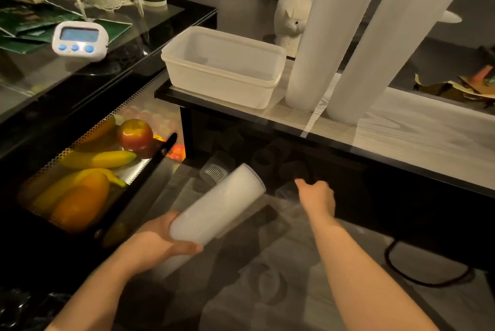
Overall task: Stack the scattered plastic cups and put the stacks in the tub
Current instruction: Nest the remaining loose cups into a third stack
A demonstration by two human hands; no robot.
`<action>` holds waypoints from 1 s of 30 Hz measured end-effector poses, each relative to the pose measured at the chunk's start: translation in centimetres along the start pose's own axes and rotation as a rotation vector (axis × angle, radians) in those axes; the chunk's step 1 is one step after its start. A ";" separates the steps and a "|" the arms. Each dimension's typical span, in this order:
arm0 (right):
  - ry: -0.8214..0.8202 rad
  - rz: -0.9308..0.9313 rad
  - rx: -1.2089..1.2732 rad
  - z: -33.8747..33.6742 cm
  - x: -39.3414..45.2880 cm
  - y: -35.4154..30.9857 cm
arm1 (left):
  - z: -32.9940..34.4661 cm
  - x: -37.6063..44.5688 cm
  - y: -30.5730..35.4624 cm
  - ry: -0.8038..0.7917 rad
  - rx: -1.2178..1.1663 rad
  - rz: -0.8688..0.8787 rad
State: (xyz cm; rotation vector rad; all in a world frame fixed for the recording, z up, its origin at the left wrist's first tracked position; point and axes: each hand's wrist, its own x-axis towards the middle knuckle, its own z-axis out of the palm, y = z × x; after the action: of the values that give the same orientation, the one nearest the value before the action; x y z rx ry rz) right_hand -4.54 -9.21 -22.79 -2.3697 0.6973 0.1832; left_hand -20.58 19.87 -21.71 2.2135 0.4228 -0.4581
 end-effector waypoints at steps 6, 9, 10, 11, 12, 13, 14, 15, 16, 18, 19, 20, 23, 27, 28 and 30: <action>-0.196 -0.066 0.106 2.4 1.5 3.8 | 0.3 -0.1 -1.2 0.021 -0.005 0.005; -0.296 -0.171 0.216 2.1 0.4 4.3 | 0.5 -0.3 -1.6 -0.003 0.048 0.015; -0.359 -0.190 0.283 1.7 -0.1 4.4 | 0.6 -0.4 -1.8 -0.007 0.061 0.015; -0.433 -0.199 0.373 1.2 -0.8 4.6 | 0.7 -0.3 -2.0 -0.010 0.075 0.016; -0.508 -0.214 0.484 0.6 -1.3 4.8 | 0.7 -0.3 -2.2 -0.014 0.085 0.014; -0.574 -0.243 0.557 -0.1 -1.9 4.9 | 0.8 -0.2 -2.4 -0.015 0.089 0.016; -0.619 -0.283 0.581 -0.6 -2.5 4.9 | 0.8 -0.1 -2.5 -0.016 0.090 0.023; -0.640 -0.323 0.550 -1.1 -3.0 4.8 | 0.9 0.0 -2.6 -0.020 0.091 0.027; -0.648 -0.356 0.509 -1.4 -3.6 4.6 | 0.9 0.0 -2.5 -0.030 0.092 0.030; -0.623 -0.407 0.432 -2.0 -4.6 3.7 | 1.0 0.1 -2.3 -0.052 0.106 0.032; -0.606 -0.424 0.415 -2.2 -4.9 3.3 | 1.0 0.1 -2.1 -0.057 0.122 0.033; -0.597 -0.435 0.414 -2.3 -5.1 3.0 | 0.9 0.1 -2.0 -0.057 0.134 0.033; -0.559 -0.466 0.414 -2.5 -5.5 2.4 | 0.5 0.0 -1.7 -0.046 0.122 0.056; -0.450 -0.480 0.507 -2.1 -5.8 2.0 | 0.2 -0.1 -1.1 -0.045 0.093 0.077; -0.441 -0.490 0.509 -2.0 -5.9 1.9 | 0.3 -0.1 -1.0 -0.044 0.101 0.079; -0.462 -0.507 0.499 -1.9 -6.2 1.6 | 0.6 -0.1 -0.7 -0.035 0.084 0.078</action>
State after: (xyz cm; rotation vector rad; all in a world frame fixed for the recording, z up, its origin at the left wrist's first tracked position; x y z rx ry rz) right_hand -10.71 -8.74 -20.32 -1.8482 -0.0845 0.2833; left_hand -21.03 19.83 -22.45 2.2909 0.3023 -0.4802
